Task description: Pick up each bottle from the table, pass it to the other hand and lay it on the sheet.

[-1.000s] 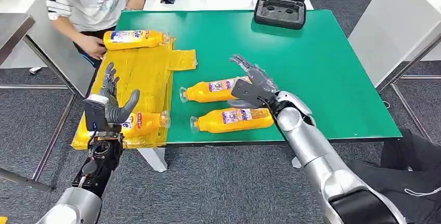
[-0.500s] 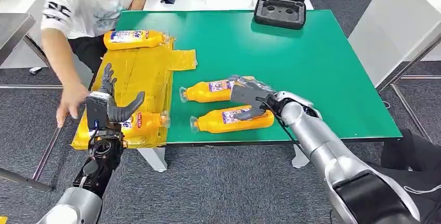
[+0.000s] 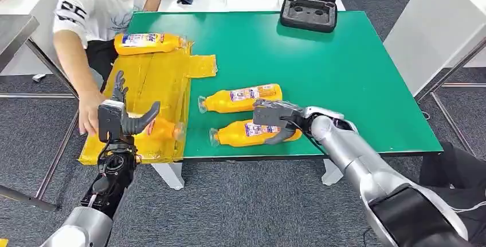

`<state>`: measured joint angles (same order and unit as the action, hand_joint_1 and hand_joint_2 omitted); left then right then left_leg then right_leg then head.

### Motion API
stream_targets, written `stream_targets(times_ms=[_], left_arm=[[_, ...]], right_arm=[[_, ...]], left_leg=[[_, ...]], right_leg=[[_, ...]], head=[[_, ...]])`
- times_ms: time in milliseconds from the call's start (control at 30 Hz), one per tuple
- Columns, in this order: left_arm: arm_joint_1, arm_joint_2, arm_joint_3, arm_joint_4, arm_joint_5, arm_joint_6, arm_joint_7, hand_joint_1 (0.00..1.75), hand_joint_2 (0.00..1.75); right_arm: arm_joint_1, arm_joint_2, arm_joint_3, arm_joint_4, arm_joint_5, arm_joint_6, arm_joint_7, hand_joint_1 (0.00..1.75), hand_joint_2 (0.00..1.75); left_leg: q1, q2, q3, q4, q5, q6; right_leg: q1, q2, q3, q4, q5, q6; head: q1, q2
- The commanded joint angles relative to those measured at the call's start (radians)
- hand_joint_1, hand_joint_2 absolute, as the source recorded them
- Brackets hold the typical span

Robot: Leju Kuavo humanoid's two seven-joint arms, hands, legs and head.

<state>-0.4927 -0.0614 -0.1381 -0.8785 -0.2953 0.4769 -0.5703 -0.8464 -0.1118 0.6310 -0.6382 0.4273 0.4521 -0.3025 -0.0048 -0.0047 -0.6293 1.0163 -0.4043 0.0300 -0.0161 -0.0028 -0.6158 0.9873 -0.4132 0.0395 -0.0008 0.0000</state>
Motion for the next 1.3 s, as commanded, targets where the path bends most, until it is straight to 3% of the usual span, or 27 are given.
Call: stream_targets(times_ms=[33,433,1300], left_arm=[[-0.037,0.017,-0.036,0.054,0.010,0.005,0.004,0.00,1.75],[-0.042,0.004,-0.044,0.124,0.008,0.008,0.000,0.00,1.75],[-0.052,0.007,-0.049,0.157,0.019,0.014,-0.007,0.00,1.75]], right_arm=[[-0.136,-0.009,0.125,0.121,0.028,0.014,0.023,0.00,1.75],[-0.184,-0.044,0.144,0.174,0.023,0.029,0.043,0.00,1.75],[-0.126,-0.026,0.174,0.217,0.014,0.021,0.027,0.00,1.75]], left_leg=[[0.001,0.002,0.003,0.001,-0.002,-0.002],[0.001,-0.001,0.004,0.001,-0.002,-0.002],[0.001,0.000,0.003,0.000,-0.001,-0.001]], right_leg=[[0.001,0.001,0.002,0.001,-0.002,-0.002],[0.001,-0.001,0.004,0.001,-0.002,-0.002],[0.001,0.000,0.003,-0.001,-0.001,-0.001]], head=[[0.000,0.000],[0.000,0.000],[0.000,0.000]])
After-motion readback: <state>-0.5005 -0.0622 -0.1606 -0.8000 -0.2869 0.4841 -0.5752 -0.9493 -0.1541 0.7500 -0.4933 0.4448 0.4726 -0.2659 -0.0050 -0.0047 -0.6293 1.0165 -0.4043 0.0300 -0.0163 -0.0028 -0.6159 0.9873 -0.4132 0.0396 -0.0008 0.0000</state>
